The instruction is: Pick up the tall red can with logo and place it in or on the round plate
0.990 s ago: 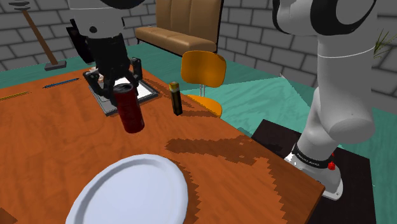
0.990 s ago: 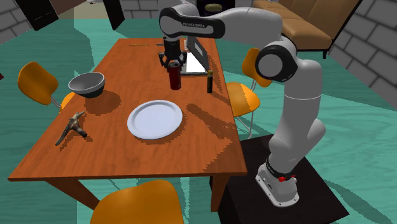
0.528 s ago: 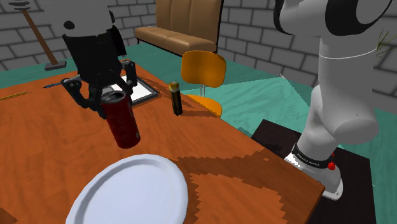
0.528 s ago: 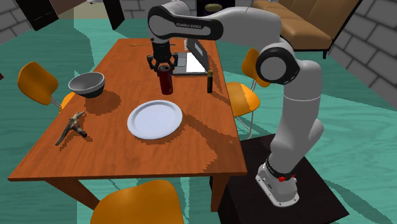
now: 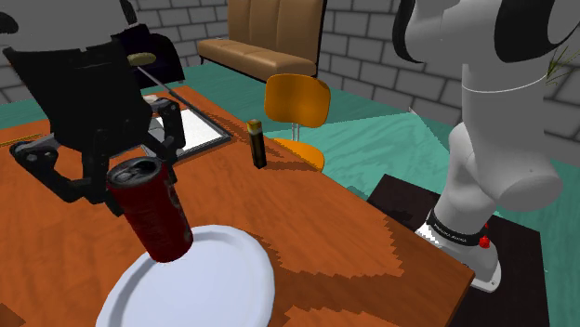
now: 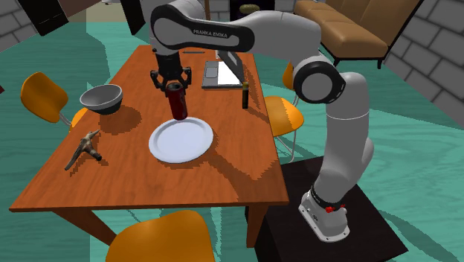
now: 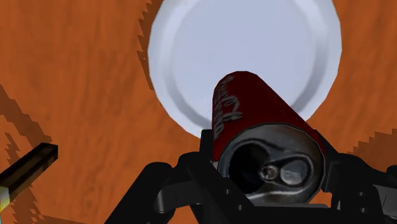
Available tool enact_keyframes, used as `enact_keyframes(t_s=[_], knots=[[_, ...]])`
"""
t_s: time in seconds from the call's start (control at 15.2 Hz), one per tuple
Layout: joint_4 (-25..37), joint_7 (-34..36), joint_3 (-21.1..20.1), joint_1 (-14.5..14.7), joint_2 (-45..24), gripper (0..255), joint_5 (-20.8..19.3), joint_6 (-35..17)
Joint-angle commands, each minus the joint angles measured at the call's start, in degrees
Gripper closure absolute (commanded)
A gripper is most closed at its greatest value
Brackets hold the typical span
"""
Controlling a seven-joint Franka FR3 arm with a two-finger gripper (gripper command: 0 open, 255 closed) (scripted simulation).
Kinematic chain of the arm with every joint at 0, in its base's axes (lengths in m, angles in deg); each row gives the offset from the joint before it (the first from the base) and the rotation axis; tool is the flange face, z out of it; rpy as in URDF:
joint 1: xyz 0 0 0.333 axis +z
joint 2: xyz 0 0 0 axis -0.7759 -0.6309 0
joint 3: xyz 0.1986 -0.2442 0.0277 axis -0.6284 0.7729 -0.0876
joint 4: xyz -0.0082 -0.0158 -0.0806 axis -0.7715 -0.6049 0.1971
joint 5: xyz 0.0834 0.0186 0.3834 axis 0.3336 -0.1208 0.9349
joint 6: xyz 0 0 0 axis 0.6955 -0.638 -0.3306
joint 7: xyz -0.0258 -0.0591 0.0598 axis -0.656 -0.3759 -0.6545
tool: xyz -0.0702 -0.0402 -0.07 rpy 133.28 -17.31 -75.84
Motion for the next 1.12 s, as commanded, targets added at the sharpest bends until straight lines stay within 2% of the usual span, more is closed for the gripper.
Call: enact_keyframes(t_s=[0.0, 0.46, 1.06], knots=[[3.5, 2.6, -0.4, 3.0, -2.0, 255, -1.2, 1.7], [-6.0, 2.5, -0.5, 0.7, 0.6, 255, 0.1, -5.3], [-15.1, 2.5, -0.4, -0.8, 2.0, 255, 0.8, -13.0]])
